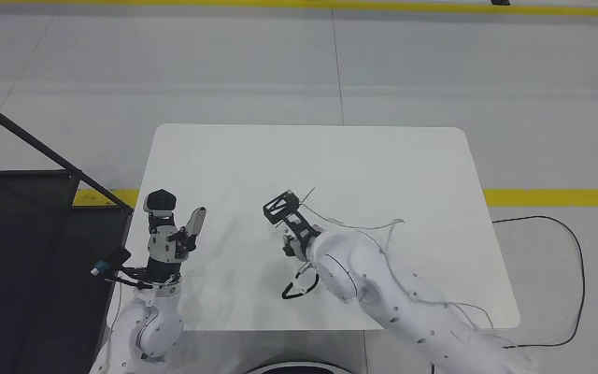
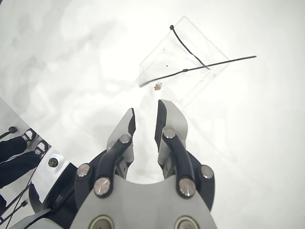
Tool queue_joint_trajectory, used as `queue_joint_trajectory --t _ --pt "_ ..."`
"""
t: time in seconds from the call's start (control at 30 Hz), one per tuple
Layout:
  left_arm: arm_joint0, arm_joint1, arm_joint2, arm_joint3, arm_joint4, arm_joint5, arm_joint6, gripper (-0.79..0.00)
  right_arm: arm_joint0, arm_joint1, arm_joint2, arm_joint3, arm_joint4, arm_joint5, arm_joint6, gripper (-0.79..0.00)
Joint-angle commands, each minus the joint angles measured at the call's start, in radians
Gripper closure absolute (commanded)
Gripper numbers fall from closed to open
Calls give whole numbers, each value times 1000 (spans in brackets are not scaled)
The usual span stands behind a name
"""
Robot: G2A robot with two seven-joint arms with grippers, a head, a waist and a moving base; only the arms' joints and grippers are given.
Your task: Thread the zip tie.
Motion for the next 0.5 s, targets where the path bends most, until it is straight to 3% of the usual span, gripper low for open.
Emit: queue_joint_trajectory --t 0.0,0.03,0.13,0.27,0.47 --pt "0 0 0 0 0 0 0 -785 -35 8 30 -52 -14 8 -22 -711" --pt "0 0 0 0 0 0 0 -785 -56 13 50 -79 -23 14 -39 -785" --pt "0 0 0 0 0 0 0 -785 -131 29 115 -163 -51 22 -108 -785" --pt "0 0 0 0 0 0 0 -785 -249 47 206 -268 -108 51 -284 -785" --pt "0 0 0 0 0 0 0 -785 -415 69 331 -386 -126 -6 -545 -785"
